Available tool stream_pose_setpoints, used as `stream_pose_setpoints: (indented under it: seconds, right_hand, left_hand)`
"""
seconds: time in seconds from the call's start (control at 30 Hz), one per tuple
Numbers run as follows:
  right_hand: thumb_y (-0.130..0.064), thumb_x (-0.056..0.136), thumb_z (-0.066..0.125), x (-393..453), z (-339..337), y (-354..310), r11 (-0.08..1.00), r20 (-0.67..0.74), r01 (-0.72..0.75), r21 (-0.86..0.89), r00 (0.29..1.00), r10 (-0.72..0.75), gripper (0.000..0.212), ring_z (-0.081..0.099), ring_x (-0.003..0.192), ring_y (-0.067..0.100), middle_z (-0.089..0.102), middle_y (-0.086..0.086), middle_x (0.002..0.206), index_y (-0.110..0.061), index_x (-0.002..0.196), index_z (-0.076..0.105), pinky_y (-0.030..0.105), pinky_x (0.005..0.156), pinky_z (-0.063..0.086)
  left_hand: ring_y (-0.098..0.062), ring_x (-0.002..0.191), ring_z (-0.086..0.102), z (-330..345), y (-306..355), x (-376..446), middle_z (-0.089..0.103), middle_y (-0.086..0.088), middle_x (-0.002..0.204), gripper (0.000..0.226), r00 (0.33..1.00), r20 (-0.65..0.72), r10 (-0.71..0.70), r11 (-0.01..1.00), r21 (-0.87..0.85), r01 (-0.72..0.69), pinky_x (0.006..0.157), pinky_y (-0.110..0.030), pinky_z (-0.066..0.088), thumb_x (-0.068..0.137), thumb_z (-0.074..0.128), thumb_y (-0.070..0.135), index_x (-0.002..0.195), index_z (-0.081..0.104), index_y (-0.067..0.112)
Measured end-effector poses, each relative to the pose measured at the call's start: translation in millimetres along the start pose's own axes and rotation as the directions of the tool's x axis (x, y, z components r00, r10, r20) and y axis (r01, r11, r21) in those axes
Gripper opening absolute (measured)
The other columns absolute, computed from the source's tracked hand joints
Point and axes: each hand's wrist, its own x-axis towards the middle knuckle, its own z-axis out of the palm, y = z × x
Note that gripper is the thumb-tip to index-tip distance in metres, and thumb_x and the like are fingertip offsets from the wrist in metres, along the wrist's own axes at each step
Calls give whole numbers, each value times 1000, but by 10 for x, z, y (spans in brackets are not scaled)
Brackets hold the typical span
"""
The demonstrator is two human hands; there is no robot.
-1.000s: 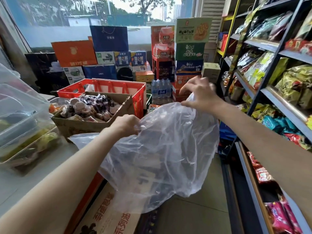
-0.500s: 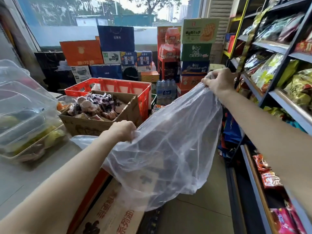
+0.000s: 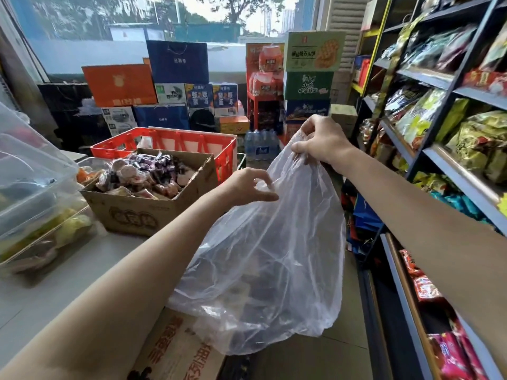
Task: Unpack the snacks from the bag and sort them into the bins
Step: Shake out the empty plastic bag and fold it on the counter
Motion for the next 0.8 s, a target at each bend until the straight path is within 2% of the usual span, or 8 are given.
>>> stream_pose_setpoints:
  seconds: [0.13,0.23,0.33,0.43,0.5,0.6,0.67,0.8]
  right_hand:
    - [-5,85,65,-15,-65,165,997,-45,29,-69,998,-32,41,55,60,9,58,3,86,-18,121,50,21,59,52]
    - [-5,88,60,-44,-197,274,1000,233,1,-12,973,2,19,61,75,15,64,2,84,-13,104,68,16,63,50]
    - [-7,86,65,-89,-242,235,1000,452,12,12,892,-16,26,57,90,12,63,3,101,-10,111,67,15,70,46]
    - [-8,81,72,-113,-118,186,944,555,142,-298,830,50,40,56,94,14,60,1,106,-10,119,61,21,76,48]
    - [-7,81,71,-111,3,246,847,448,201,-492,893,48,27,59,97,21,63,7,107,-8,107,66,33,84,52]
    - [-11,88,62,-99,27,275,841,138,130,-525,988,-67,9,55,105,27,60,9,105,-9,94,68,45,98,38]
    - [-18,88,63,-60,18,251,837,79,157,-524,988,-136,11,47,113,27,52,10,110,-11,92,70,49,102,31]
    - [-21,85,68,-22,31,80,950,173,270,-158,955,-242,12,45,107,21,44,1,100,-11,91,69,35,93,42]
  left_hand:
    - [-15,77,58,81,-76,49,61,5,74,7,995,-80,-53,988,137,63,72,-29,49,80,71,18,82,72,12]
    - [-17,77,59,38,-150,53,63,0,78,9,989,-90,-120,981,139,132,77,-32,52,80,71,19,84,73,11]
    - [-20,89,63,64,-222,33,67,0,86,12,985,15,-173,949,272,162,85,-35,52,80,72,23,89,75,15]
    - [-19,85,60,37,-237,22,61,2,77,13,983,-3,-181,956,234,177,76,-29,48,81,72,21,90,74,13]
    - [-18,88,59,-35,-239,4,60,3,80,13,981,-13,-194,947,256,191,81,-32,49,81,72,23,91,74,15]
    - [-22,98,59,-111,-286,-30,65,-1,94,14,970,-21,-241,896,380,231,91,-37,46,82,70,28,92,71,18]
    - [-26,103,57,-134,-315,-73,64,-5,103,17,952,26,-306,844,470,259,95,-39,40,84,67,27,96,67,16]
    - [-9,85,64,-136,-123,-53,68,-7,103,27,990,87,-108,993,-30,111,89,-28,51,78,75,15,104,65,10]
